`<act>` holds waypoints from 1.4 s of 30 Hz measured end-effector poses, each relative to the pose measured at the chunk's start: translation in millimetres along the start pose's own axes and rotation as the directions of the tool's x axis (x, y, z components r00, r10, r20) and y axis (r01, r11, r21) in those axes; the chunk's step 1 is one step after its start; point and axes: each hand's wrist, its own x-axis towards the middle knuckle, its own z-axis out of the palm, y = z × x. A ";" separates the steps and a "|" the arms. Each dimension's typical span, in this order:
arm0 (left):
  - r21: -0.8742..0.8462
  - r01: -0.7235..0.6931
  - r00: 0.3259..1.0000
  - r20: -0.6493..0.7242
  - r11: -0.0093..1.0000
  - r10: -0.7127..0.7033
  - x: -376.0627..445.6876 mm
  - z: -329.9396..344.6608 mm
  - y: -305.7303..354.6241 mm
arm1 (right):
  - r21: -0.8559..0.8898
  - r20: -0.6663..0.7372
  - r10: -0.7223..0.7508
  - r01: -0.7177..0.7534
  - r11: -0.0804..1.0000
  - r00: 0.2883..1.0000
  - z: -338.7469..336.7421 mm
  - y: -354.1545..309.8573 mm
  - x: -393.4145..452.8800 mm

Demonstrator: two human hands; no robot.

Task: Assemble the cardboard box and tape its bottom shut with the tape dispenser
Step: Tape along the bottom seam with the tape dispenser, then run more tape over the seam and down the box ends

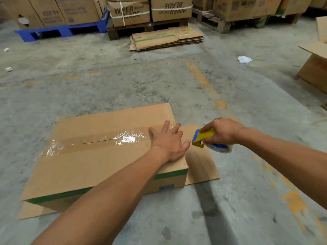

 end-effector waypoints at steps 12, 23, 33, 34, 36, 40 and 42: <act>-0.114 -0.016 0.997 -0.079 0.993 0.007 -0.4 7.1 -0.3 | 0.284 -0.022 0.177 -0.164 0.945 0.984 -15.1 6.8 4.1; -0.177 0.019 1.000 -0.011 0.984 -0.022 6.6 1.1 -4.9 | 0.433 -0.118 0.237 -0.165 0.886 0.964 -47.6 -14.6 25.8; -0.872 0.487 0.873 0.487 -0.054 0.008 50.7 -87.0 -68.7 | 0.482 -0.338 0.164 0.021 0.876 0.927 -81.6 -58.8 -6.7; -0.865 0.499 0.866 0.498 -0.042 0.047 53.8 -91.9 -73.6 | 0.479 -0.346 0.155 0.032 0.877 0.925 -84.3 -60.8 -8.9; -0.855 0.515 0.855 0.508 -0.055 0.107 58.2 -96.9 -82.4 | 0.472 -0.368 0.139 0.056 0.880 0.919 -88.9 -63.6 -12.4; -0.848 0.520 0.839 0.485 -0.102 0.246 61.8 -101.7 -103.4 | 0.546 -0.430 0.155 0.120 0.829 0.890 -92.1 -69.4 -22.2; -0.852 0.512 0.836 0.464 -0.111 0.293 61.0 -101.0 -111.8 | 0.568 -0.454 0.163 0.144 0.810 0.876 -88.0 -73.8 -26.9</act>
